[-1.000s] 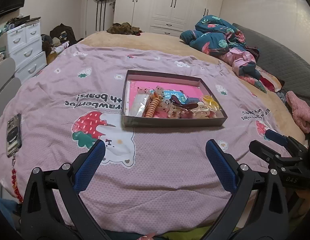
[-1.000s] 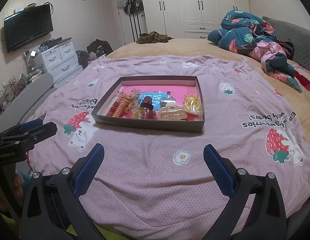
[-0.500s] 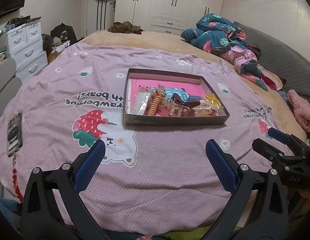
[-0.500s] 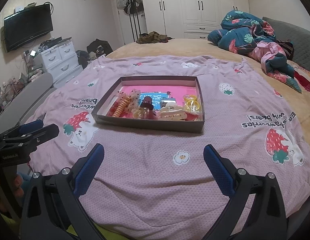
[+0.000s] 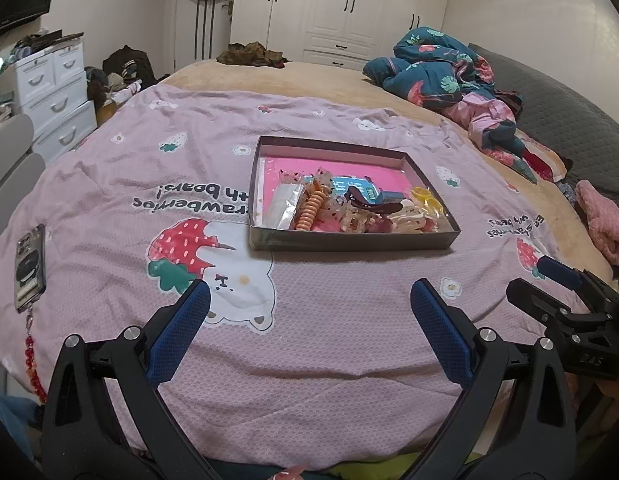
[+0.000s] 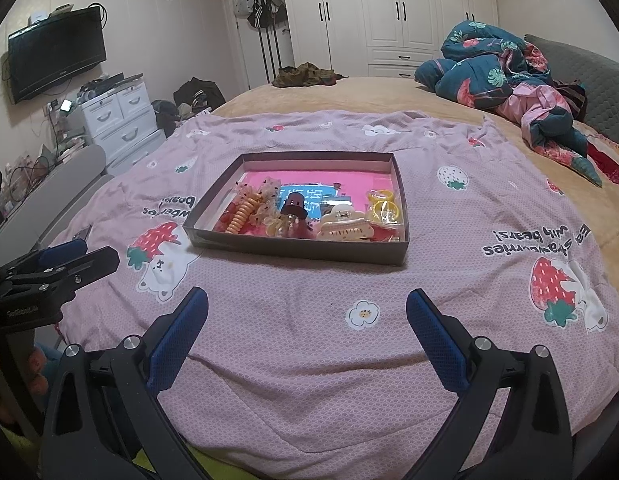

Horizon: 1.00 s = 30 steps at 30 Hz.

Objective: Organize jewelry

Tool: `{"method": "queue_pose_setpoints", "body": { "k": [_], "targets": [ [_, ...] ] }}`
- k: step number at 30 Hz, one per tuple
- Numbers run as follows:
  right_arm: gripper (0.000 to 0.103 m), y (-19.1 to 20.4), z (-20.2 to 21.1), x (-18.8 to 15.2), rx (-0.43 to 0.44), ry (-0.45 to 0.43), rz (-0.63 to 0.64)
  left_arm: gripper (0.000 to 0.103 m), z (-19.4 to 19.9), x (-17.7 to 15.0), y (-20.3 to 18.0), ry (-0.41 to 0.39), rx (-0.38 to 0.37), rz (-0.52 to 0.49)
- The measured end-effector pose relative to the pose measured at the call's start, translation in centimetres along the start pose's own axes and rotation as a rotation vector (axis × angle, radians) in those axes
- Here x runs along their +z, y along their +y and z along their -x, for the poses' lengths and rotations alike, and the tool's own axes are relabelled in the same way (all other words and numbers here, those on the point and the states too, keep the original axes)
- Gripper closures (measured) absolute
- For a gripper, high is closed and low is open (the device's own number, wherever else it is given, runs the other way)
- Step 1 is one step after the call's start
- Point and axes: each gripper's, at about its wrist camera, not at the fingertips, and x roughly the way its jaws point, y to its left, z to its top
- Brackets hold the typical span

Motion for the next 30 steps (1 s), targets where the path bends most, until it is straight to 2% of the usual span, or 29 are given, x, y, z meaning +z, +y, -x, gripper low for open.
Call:
{"method": "queue_pose_setpoints", "body": {
  "k": [21, 30],
  "targets": [
    [0.004, 0.0, 0.0, -0.2, -0.003, 0.002, 0.001, 0.009, -0.1, -0.2, 0.1, 0.002, 0.009, -0.01],
    [0.004, -0.3, -0.1, -0.5, -0.008, 0.004, 0.001, 0.009, -1.0, -1.1, -0.1, 0.027, 0.052, -0.013]
  ]
}}
